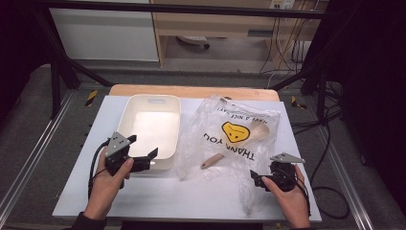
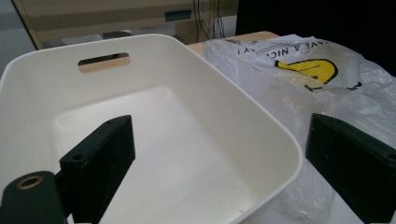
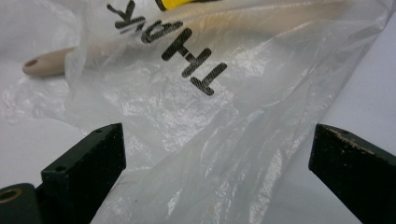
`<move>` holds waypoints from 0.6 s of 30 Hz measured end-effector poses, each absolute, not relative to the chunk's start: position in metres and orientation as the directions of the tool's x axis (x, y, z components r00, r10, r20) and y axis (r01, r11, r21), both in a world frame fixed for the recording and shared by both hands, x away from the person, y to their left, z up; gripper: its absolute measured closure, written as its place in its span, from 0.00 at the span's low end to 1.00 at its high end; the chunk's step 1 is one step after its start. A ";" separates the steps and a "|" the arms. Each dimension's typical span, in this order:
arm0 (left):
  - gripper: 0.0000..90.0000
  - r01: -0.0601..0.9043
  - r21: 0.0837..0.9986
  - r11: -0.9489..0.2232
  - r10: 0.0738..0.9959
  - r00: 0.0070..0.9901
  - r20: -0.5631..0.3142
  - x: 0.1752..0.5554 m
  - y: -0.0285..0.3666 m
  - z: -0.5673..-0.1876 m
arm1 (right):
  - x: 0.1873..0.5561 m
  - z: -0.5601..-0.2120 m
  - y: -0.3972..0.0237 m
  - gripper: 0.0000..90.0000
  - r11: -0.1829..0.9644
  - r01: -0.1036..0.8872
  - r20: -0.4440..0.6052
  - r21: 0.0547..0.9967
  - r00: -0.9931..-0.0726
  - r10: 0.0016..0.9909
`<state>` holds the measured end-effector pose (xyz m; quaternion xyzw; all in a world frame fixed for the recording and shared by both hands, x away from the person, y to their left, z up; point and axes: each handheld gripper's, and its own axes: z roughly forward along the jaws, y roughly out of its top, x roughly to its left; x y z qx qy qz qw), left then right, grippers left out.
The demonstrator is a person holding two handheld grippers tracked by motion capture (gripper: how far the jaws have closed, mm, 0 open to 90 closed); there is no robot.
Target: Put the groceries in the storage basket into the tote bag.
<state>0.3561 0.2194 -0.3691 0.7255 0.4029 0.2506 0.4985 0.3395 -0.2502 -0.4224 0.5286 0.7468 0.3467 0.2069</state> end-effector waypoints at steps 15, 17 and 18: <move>0.09 0.333 0.923 -0.194 0.823 0.567 -0.032 0.355 0.213 -0.370 | 0.341 -0.420 -0.257 0.08 0.160 0.637 0.069 0.754 -0.319 0.945; 0.09 0.333 0.923 -0.193 0.822 0.569 -0.033 0.354 0.212 -0.369 | 0.341 -0.426 -0.256 0.08 0.159 0.666 0.082 0.729 -0.315 0.946; 0.09 0.330 0.924 -0.193 0.822 0.568 -0.031 0.354 0.212 -0.369 | 0.340 -0.429 -0.256 0.08 0.153 0.681 0.092 0.716 -0.310 0.946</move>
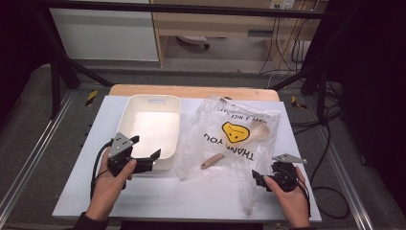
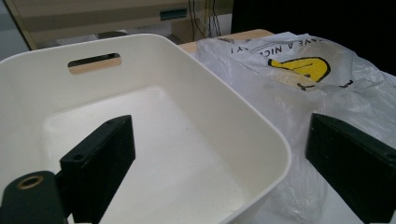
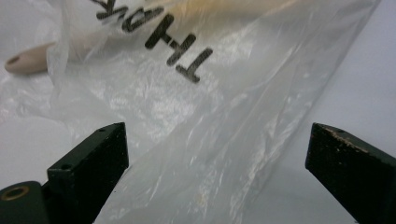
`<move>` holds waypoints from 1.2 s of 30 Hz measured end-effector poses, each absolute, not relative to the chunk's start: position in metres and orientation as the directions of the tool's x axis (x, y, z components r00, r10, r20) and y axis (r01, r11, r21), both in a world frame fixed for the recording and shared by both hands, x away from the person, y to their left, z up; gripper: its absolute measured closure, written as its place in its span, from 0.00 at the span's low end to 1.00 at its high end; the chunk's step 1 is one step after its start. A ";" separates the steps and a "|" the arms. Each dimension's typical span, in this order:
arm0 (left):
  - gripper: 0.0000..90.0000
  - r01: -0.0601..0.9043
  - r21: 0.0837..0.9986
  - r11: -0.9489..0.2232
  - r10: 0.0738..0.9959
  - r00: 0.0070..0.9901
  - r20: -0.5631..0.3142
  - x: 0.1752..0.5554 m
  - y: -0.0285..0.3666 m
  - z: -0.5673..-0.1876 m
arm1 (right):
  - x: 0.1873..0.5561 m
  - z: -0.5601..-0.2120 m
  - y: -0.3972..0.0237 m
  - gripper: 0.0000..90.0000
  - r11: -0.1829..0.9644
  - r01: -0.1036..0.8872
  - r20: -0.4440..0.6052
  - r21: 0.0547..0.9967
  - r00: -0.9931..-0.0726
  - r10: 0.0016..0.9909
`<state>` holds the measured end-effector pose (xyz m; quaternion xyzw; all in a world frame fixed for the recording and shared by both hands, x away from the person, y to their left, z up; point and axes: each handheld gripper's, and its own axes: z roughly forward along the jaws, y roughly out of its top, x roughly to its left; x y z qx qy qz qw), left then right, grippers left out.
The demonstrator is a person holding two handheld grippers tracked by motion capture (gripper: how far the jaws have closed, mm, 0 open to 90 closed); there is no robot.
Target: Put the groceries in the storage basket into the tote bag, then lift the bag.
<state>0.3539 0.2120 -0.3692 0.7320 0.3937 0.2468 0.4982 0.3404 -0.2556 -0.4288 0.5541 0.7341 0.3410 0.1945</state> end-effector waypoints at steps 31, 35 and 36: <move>0.09 0.326 0.923 -0.204 0.817 0.576 -0.023 0.353 0.208 -0.369 | 0.337 -0.454 -0.214 0.05 0.362 0.695 -0.006 0.622 -0.458 0.889; 0.09 0.325 0.923 -0.204 0.817 0.576 -0.022 0.352 0.208 -0.369 | 0.338 -0.453 -0.221 0.04 0.335 0.716 -0.009 0.613 -0.417 0.909; 0.09 0.324 0.923 -0.205 0.816 0.577 -0.021 0.352 0.207 -0.368 | 0.339 -0.454 -0.223 0.03 0.322 0.722 -0.006 0.612 -0.403 0.915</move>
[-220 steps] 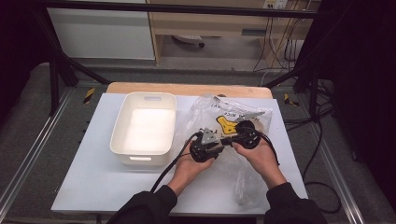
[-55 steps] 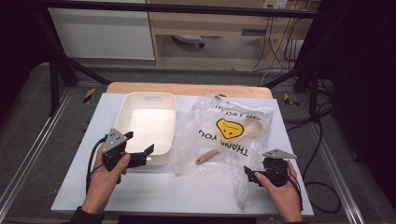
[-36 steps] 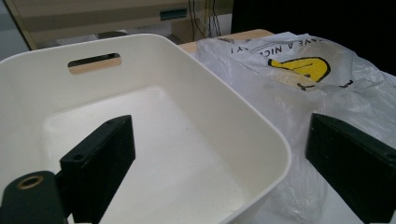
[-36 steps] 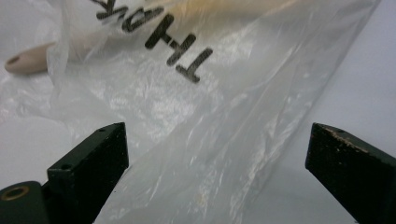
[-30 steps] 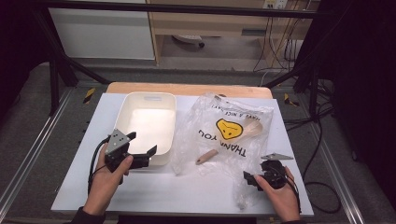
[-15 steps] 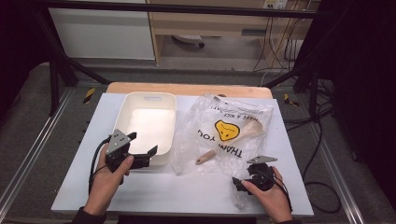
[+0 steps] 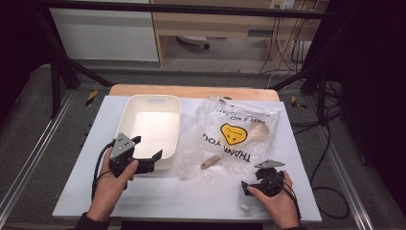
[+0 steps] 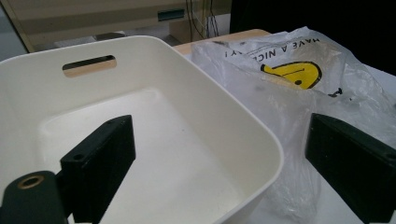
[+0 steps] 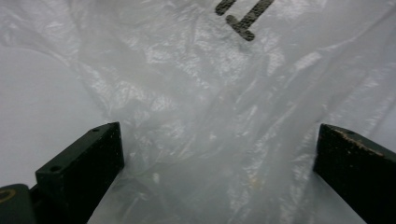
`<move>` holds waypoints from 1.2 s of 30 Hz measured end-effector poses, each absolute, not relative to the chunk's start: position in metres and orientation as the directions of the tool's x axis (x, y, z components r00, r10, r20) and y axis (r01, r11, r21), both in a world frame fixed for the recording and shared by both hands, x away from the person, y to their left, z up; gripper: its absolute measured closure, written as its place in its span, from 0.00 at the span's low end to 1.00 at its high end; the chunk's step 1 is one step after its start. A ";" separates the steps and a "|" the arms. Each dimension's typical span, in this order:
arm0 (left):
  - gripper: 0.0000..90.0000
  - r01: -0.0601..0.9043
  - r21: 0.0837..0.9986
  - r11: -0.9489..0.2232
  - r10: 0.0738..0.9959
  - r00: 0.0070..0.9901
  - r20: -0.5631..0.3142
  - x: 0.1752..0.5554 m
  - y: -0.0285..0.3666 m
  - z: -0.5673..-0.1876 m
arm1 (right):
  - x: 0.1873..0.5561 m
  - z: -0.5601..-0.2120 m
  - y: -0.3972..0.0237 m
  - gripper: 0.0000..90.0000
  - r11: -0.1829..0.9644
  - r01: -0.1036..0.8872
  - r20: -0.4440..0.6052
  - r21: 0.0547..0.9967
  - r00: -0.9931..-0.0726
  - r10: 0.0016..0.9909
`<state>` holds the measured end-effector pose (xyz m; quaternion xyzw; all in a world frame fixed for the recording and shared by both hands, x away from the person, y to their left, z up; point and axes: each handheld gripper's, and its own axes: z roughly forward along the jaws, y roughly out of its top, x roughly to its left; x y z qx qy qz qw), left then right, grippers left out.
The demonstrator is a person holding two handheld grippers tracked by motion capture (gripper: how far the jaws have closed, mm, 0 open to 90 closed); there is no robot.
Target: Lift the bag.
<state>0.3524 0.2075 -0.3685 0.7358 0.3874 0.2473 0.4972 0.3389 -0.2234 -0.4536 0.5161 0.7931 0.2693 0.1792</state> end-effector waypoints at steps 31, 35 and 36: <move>0.09 0.302 0.923 -0.239 0.784 0.620 0.000 0.346 0.185 -0.362 | 0.336 -0.445 -0.228 1.00 0.365 0.677 0.031 0.639 -0.497 0.867; 0.10 0.300 0.922 -0.246 0.777 0.630 0.003 0.344 0.178 -0.362 | 0.338 -0.444 -0.230 1.00 0.358 0.688 0.050 0.631 -0.497 0.866; 0.10 0.298 0.922 -0.249 0.773 0.634 0.004 0.344 0.176 -0.361 | 0.339 -0.444 -0.232 1.00 0.348 0.694 0.067 0.631 -0.495 0.866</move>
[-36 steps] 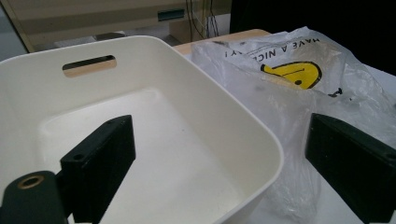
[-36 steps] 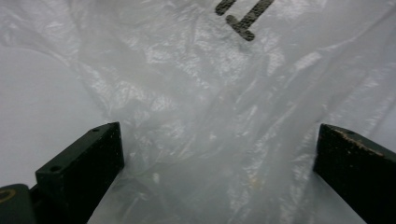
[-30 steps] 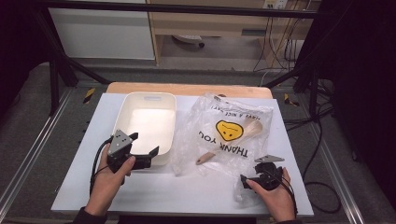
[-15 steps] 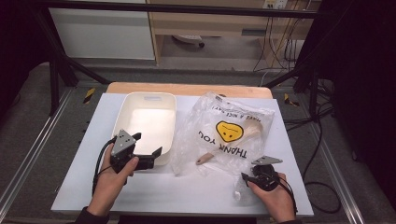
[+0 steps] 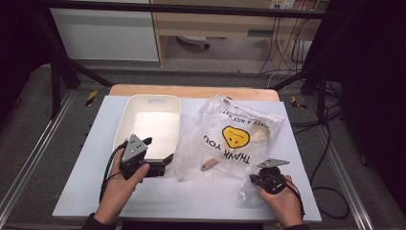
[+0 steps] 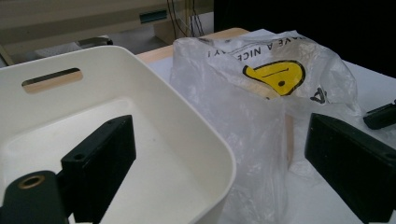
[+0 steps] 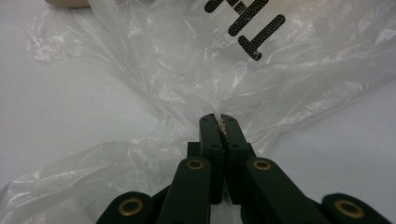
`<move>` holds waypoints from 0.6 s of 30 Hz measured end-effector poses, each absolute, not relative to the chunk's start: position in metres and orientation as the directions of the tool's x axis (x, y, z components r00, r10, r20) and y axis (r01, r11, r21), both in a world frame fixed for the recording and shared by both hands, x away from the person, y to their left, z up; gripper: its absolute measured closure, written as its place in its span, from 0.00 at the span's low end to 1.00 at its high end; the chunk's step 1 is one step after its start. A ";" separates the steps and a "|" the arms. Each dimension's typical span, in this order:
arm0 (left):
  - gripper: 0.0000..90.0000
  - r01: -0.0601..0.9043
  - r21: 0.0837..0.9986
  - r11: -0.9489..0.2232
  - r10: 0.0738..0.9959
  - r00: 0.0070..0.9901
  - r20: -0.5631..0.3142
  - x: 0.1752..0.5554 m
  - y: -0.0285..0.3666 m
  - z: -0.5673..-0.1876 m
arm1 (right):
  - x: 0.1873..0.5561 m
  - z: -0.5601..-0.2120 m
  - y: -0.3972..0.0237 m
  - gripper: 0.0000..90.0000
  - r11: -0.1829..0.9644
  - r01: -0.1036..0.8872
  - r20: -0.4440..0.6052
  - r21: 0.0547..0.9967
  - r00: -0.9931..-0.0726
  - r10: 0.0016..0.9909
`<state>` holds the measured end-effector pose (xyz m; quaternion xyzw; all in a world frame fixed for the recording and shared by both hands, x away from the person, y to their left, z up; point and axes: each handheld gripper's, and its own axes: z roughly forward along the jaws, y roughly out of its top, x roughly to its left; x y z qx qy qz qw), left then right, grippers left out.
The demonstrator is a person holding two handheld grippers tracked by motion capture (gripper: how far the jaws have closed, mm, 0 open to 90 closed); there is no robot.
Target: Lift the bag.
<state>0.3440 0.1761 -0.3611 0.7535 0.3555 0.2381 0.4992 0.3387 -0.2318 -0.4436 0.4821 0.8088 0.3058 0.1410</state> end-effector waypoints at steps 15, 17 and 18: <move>0.10 0.288 0.905 -0.313 0.723 0.691 0.030 0.330 0.132 -0.368 | 0.344 -0.437 -0.266 1.00 0.340 0.720 0.037 0.605 -0.452 0.891; 0.10 0.294 0.901 -0.319 0.723 0.690 0.031 0.329 0.127 -0.370 | 0.344 -0.437 -0.272 1.00 0.344 0.720 0.026 0.603 -0.448 0.893; 0.10 0.298 0.897 -0.326 0.720 0.694 0.031 0.329 0.125 -0.372 | 0.345 -0.437 -0.276 1.00 0.342 0.722 0.023 0.602 -0.443 0.896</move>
